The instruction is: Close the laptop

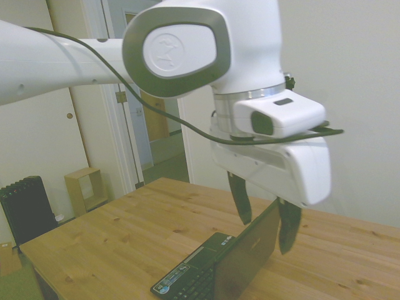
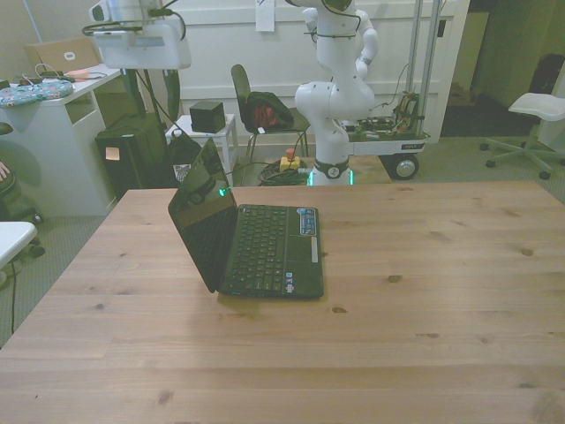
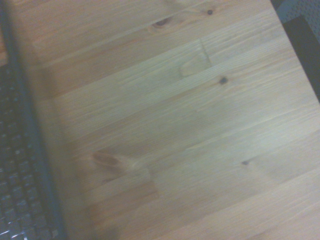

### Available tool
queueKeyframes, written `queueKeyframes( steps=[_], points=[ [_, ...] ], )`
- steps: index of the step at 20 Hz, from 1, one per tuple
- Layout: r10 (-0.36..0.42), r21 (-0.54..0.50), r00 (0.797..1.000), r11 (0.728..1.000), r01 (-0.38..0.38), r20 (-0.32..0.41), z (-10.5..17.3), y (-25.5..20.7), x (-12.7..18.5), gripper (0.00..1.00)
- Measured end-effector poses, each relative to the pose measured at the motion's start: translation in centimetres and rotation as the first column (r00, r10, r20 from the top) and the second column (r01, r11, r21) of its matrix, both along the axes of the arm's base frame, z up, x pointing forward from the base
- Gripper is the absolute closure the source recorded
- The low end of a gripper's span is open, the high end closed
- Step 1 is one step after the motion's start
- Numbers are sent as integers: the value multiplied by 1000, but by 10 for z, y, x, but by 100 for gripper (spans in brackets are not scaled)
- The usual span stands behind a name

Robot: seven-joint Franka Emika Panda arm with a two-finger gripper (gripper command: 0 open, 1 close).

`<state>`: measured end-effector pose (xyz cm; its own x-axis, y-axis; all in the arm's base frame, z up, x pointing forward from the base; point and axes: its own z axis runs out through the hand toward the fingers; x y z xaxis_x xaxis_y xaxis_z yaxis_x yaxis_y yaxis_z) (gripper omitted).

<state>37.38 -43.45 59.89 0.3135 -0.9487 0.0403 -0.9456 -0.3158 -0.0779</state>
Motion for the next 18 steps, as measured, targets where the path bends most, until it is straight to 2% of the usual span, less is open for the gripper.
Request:
queueKeyframes(
  steps=[5, 9, 13, 14, 18],
  points=[
    [5, 17, 998, 1000, -4, -56, -37, -31, 28, 0],
    [64, 32, 995, 998, -61, -83, -59, -14, 66, 0],
    [111, 43, 990, 993, -107, -83, -64, 10, 91, 0],
    [119, 46, 989, 992, -115, -83, -65, 14, 95, 100],
    [138, 62, 986, 989, -132, -98, -76, 23, 101, 100]
  ],
)
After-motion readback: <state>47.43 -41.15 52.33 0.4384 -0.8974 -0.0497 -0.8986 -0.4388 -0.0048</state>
